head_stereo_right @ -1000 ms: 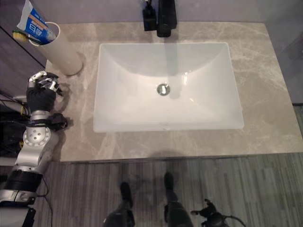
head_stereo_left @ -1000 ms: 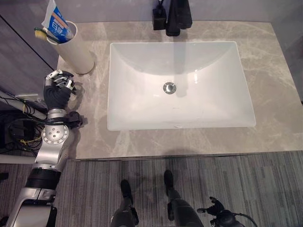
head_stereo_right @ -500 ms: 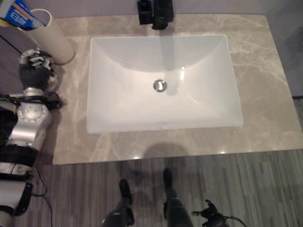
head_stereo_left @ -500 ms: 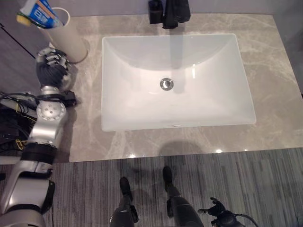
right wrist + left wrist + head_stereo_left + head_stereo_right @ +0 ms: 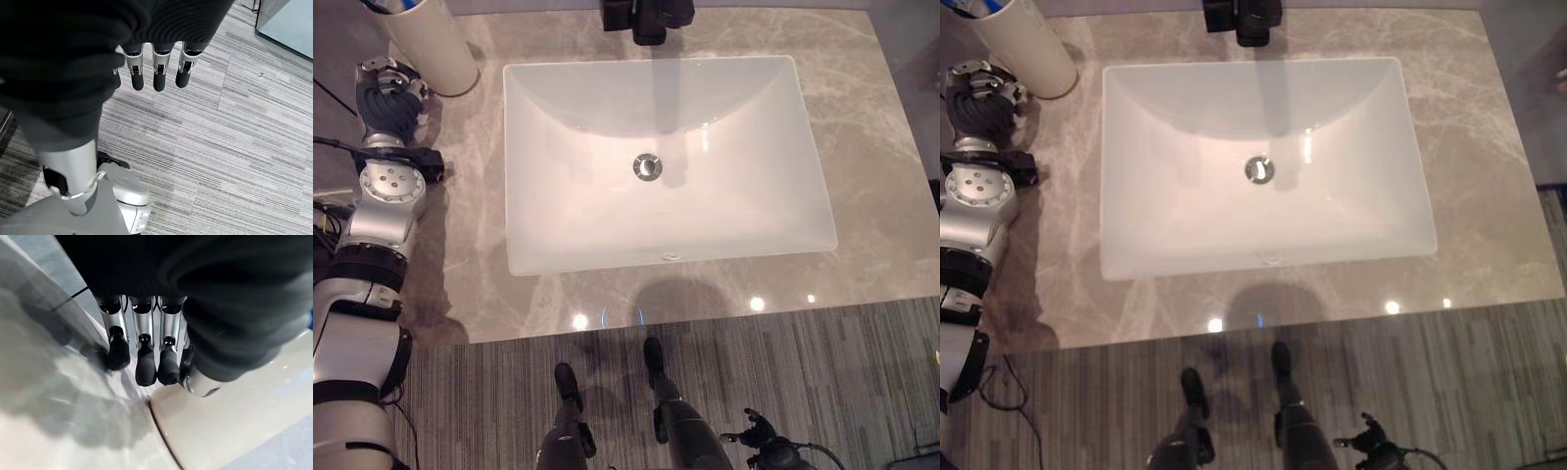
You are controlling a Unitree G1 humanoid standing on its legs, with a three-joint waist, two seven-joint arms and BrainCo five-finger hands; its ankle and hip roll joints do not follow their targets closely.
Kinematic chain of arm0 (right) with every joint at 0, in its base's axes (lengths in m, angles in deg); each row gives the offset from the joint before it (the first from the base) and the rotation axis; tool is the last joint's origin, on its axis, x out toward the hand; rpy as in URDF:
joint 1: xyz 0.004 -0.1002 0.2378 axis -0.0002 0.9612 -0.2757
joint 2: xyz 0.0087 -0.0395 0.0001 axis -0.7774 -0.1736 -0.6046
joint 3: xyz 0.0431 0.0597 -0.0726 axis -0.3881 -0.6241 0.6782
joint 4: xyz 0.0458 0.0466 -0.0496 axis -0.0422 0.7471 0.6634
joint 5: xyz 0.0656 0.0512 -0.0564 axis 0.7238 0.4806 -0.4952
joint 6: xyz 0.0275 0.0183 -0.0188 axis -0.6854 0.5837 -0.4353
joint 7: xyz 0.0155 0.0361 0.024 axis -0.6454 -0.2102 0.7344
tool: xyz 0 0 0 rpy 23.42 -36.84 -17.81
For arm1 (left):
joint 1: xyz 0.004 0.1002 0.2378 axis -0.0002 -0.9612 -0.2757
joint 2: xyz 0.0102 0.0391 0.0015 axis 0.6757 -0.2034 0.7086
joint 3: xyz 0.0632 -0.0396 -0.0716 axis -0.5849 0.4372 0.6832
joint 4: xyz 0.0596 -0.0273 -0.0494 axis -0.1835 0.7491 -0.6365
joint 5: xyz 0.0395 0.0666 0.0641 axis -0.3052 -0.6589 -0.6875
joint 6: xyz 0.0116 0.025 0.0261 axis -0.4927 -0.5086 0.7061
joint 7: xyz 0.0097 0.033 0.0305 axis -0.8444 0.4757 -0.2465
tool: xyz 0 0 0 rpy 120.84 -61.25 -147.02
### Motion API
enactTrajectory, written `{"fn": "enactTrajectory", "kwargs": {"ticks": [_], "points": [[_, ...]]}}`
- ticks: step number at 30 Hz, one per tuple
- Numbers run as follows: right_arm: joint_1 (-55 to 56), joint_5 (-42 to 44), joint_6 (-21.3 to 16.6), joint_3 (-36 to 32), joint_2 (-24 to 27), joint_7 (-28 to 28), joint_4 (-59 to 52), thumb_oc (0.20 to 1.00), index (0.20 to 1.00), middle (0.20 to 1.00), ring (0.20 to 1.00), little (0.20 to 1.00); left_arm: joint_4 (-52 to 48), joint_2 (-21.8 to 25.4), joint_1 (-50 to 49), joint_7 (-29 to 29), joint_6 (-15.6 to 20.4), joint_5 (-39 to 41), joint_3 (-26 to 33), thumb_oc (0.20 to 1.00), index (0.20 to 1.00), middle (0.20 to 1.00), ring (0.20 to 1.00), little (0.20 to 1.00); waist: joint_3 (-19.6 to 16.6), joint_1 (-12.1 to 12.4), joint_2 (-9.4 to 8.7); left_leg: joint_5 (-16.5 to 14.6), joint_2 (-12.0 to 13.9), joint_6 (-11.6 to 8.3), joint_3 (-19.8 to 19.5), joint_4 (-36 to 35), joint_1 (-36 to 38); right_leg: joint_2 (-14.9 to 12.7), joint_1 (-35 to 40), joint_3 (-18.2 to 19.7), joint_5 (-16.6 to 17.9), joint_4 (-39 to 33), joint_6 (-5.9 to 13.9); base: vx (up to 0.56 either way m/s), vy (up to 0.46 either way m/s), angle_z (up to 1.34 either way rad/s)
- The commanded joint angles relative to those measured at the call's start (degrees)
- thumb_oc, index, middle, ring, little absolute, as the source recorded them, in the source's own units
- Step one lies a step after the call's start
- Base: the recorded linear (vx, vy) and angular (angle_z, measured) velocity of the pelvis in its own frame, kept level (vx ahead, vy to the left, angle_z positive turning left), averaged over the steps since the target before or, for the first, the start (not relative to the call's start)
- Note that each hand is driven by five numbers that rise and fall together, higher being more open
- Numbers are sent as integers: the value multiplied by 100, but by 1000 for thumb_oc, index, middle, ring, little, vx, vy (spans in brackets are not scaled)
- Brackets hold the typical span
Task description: Put brush and paste in cup on sink, flatten towel.
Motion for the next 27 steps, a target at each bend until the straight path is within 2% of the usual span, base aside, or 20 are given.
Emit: {"fn": "enactTrajectory", "kwargs": {"ticks": [1,6,14,27], "points": [[20,99,-13,135,81,-23,-63,1000,1000,1000,1000,1000,-159,255,190,28,131,-36,-130,200,200,200,200,200,193,-58,-118,-168,-139,-63,-45,26,316,-56,175,48,99,-1,316,7,1,-5],[23,114,13,69,90,-64,-10,1000,1000,1000,1000,1000,-667,26,-47,-85,341,217,-38,200,200,200,200,200,168,-77,-116,-194,-132,-67,-27,26,345,-45,172,84,86,-1,304,6,-1,-2],[69,124,-9,6,118,-93,-36,1000,1000,1000,1000,1000,-571,-132,32,-40,271,88,-96,200,200,200,200,200,52,-148,-126,-210,-82,-89,84,26,403,16,155,142,104,-1,300,8,-13,-3],[172,103,16,-9,186,-68,124,1000,1000,1000,1000,1000,581,305,639,142,37,-14,-168,200,200,200,200,200,-21,-241,-268,-217,50,-131,455,26,571,162,108,320,176,-1,328,18,-17,-13]]}}
